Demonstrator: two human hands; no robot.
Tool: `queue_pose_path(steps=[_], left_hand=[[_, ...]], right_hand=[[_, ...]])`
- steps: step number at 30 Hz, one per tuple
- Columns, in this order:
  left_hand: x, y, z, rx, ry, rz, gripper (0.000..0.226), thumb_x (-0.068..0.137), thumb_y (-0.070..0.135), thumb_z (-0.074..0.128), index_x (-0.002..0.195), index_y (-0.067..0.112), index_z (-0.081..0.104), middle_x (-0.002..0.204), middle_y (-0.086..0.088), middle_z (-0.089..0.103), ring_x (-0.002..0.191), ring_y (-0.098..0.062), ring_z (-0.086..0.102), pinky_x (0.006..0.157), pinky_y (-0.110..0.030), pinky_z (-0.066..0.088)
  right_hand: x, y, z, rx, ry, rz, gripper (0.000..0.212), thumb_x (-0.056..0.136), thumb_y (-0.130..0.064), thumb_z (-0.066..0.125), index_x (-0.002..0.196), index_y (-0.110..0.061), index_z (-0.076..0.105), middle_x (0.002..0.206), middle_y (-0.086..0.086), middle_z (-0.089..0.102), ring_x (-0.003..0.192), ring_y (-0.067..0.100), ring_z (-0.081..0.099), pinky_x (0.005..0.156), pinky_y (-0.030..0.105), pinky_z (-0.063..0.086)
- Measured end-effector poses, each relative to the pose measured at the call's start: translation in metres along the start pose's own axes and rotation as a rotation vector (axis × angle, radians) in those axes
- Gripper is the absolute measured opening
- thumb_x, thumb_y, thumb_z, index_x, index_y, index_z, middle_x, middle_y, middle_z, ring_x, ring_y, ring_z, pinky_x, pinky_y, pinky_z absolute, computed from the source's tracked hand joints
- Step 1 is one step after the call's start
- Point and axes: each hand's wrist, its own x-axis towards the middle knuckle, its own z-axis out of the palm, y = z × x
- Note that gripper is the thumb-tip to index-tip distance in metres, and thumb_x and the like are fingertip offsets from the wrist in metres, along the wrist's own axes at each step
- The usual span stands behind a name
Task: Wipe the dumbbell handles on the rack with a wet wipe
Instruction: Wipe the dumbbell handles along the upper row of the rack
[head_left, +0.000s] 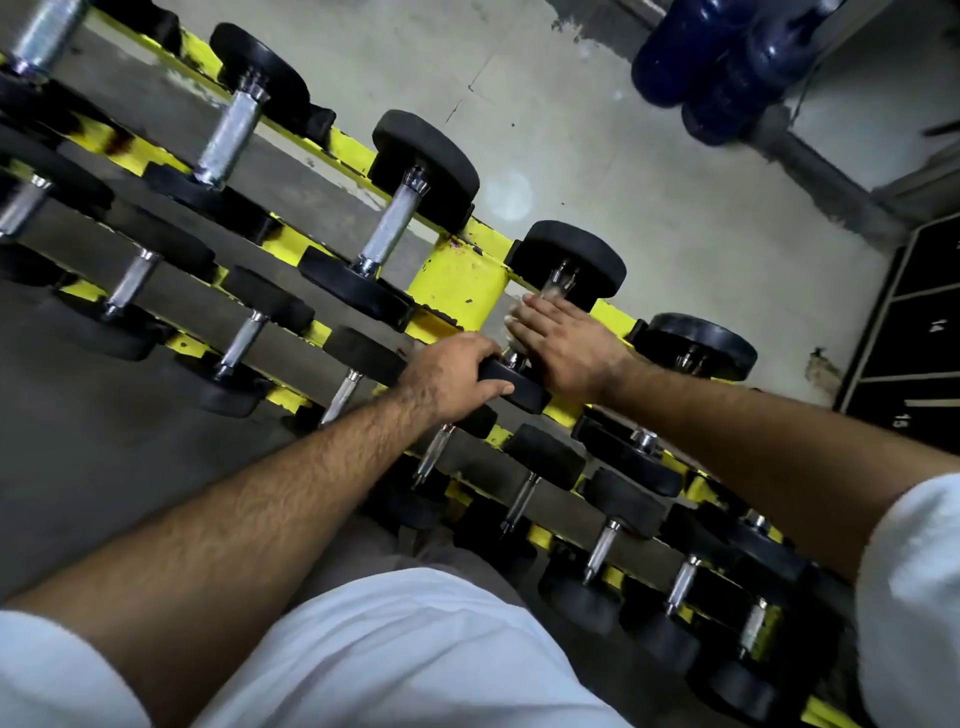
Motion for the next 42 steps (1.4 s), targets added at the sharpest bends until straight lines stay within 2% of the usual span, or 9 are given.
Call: queue_pose_path(steps=[4,7,15,20,24,28,33,37,42], left_hand=[[-0.001,0.001,0.002,-0.031,0.008,0.002,0.043,0.084,0.049,0.07,0.116,0.021,0.063,0.112,0.002,0.061,0.101,-0.018,0.059,0.088,-0.037,0.052],[0.0,0.001,0.001,-0.052,0.01,0.003,0.046,0.084,0.049,0.07,0.119,0.02,0.063,0.114,0.001,0.061,0.104,-0.019,0.059,0.09,-0.036,0.051],[-0.002,0.003,0.003,-0.048,0.043,0.03,0.052,0.088,0.053,0.066,0.128,0.021,0.058,0.124,0.004,0.058,0.11,-0.018,0.058,0.088,-0.031,0.049],[-0.004,-0.016,0.0,-0.166,0.036,0.076,0.053,0.083,0.049,0.071,0.127,0.024,0.058,0.124,0.008,0.059,0.104,-0.017,0.061,0.087,-0.034,0.052],[0.001,-0.027,-0.002,-0.236,-0.013,0.047,0.063,0.079,0.053,0.075,0.13,0.02,0.058,0.127,0.005,0.058,0.107,-0.016,0.059,0.091,-0.033,0.052],[0.003,-0.026,0.002,-0.264,-0.016,0.051,0.066,0.077,0.053,0.077,0.129,0.018,0.059,0.126,0.004,0.059,0.106,-0.016,0.059,0.09,-0.034,0.053],[0.001,-0.026,0.003,-0.274,0.011,0.041,0.063,0.079,0.051,0.077,0.13,0.019,0.058,0.127,0.005,0.058,0.107,-0.016,0.059,0.085,-0.026,0.047],[0.001,-0.026,0.006,-0.297,0.003,0.033,0.064,0.078,0.052,0.077,0.129,0.02,0.058,0.125,0.006,0.058,0.105,-0.015,0.06,0.088,-0.036,0.054],[0.001,-0.026,0.005,-0.318,-0.001,0.026,0.059,0.077,0.051,0.078,0.125,0.021,0.06,0.121,0.007,0.059,0.102,-0.013,0.06,0.087,-0.035,0.055]], right_hand=[[0.025,0.014,-0.017,0.016,0.069,0.197,0.039,0.101,-0.029,0.044,0.131,-0.012,0.06,0.141,0.008,0.056,0.142,0.028,0.04,0.119,0.041,0.026],[0.029,0.007,-0.012,0.009,0.033,0.094,0.028,0.094,-0.016,0.054,0.118,-0.012,0.068,0.125,0.008,0.066,0.129,0.028,0.053,0.115,0.042,0.034],[0.025,-0.009,-0.02,-0.139,-0.085,0.112,0.043,0.095,-0.022,0.045,0.135,-0.007,0.055,0.142,0.016,0.053,0.139,0.031,0.042,0.119,0.044,0.026],[0.042,0.007,-0.037,-0.169,-0.098,0.215,0.031,0.094,-0.021,0.046,0.117,-0.014,0.065,0.126,0.008,0.064,0.129,0.026,0.051,0.11,0.038,0.034],[0.044,-0.005,-0.035,-0.156,-0.197,0.028,0.026,0.097,-0.029,0.049,0.109,-0.021,0.071,0.108,0.001,0.07,0.109,0.022,0.061,0.103,0.039,0.043],[0.05,0.008,-0.042,-0.171,-0.17,0.185,0.024,0.092,-0.017,0.053,0.109,-0.02,0.071,0.108,0.003,0.068,0.108,0.024,0.061,0.096,0.038,0.048],[0.038,-0.004,-0.034,-0.023,-0.183,-0.056,0.03,0.091,-0.013,0.059,0.116,-0.027,0.071,0.115,-0.004,0.071,0.113,0.021,0.062,0.1,0.043,0.047],[0.037,0.02,-0.031,-0.051,-0.045,0.172,0.036,0.088,-0.013,0.051,0.116,-0.022,0.072,0.119,0.001,0.068,0.116,0.023,0.059,0.099,0.04,0.047],[0.025,-0.014,-0.027,0.098,-0.121,-0.139,0.034,0.089,-0.012,0.063,0.12,-0.023,0.07,0.121,-0.002,0.07,0.116,0.019,0.061,0.104,0.043,0.047]])
